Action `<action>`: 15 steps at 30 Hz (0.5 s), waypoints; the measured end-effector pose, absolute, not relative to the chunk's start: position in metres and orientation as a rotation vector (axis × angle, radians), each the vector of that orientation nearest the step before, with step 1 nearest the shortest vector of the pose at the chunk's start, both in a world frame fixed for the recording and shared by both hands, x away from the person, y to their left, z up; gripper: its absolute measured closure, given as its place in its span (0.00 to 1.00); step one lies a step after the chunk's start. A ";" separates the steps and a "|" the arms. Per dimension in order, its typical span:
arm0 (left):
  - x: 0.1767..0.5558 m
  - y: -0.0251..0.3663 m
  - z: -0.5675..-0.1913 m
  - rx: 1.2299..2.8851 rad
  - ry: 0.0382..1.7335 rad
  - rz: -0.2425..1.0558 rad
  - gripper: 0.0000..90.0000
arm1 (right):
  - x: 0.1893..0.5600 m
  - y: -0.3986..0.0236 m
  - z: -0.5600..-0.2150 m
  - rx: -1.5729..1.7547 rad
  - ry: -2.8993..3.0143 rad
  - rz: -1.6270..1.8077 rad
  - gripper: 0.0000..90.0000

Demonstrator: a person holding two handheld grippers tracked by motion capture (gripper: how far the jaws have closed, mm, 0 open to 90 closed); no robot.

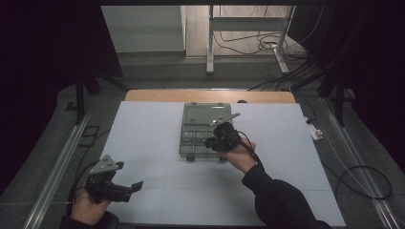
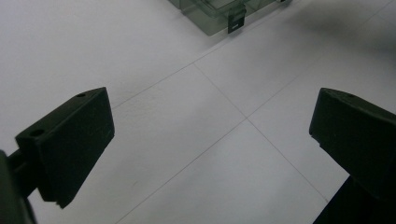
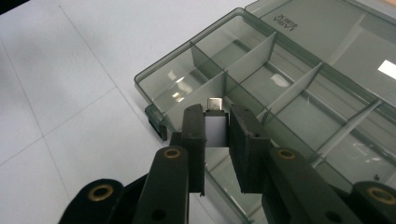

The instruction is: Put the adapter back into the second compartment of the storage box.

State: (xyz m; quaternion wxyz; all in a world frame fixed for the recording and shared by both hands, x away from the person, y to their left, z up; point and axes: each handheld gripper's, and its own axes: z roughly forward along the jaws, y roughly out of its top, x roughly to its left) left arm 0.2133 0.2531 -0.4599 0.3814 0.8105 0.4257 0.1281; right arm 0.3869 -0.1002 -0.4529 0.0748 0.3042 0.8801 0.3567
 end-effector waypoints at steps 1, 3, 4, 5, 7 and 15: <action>0.213 0.253 -0.460 2.068 1.087 0.326 0.01 | 0.388 -0.100 -0.453 0.916 2.638 1.070 0.84; 0.213 0.253 -0.460 2.067 1.086 0.325 0.01 | 0.390 -0.099 -0.453 0.918 2.634 1.069 0.84; 0.213 0.253 -0.460 2.067 1.086 0.325 0.01 | 0.392 -0.098 -0.453 0.921 2.631 1.069 0.84; 0.213 0.253 -0.460 2.068 1.085 0.325 0.01 | 0.394 -0.097 -0.453 0.926 2.626 1.070 0.84; 0.214 0.253 -0.460 2.067 1.084 0.323 0.01 | 0.395 -0.097 -0.453 0.928 2.622 1.072 0.84; 0.214 0.254 -0.460 2.066 1.081 0.312 0.01 | 0.405 -0.094 -0.453 0.943 2.599 1.073 0.84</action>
